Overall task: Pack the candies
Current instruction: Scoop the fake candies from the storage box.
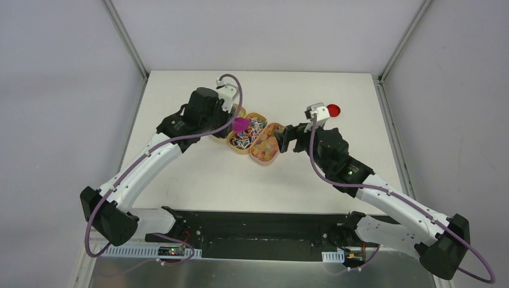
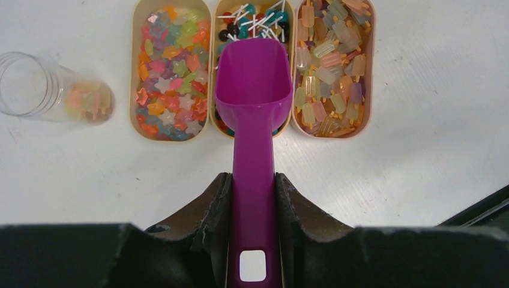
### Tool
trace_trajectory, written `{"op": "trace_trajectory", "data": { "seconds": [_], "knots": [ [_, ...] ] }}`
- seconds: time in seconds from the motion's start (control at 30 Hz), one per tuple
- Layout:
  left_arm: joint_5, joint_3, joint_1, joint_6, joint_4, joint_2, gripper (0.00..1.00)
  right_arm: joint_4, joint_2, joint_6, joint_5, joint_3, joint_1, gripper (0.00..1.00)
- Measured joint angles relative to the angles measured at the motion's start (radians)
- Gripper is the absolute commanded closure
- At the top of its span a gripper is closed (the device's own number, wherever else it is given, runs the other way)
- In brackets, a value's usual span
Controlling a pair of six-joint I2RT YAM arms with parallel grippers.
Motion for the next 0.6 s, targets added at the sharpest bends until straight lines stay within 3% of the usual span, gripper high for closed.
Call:
{"op": "trace_trajectory", "data": {
  "seconds": [0.33, 0.6],
  "knots": [
    [-0.059, 0.154, -0.190, -0.011, -0.134, 0.177, 1.00, -0.045, -0.059, -0.001, 0.038, -0.001, -0.010, 0.00],
    [-0.053, 0.160, -0.208, -0.011, -0.157, 0.264, 1.00, -0.071, -0.068, 0.014, -0.008, -0.056, -0.113, 0.00]
  ]
}}
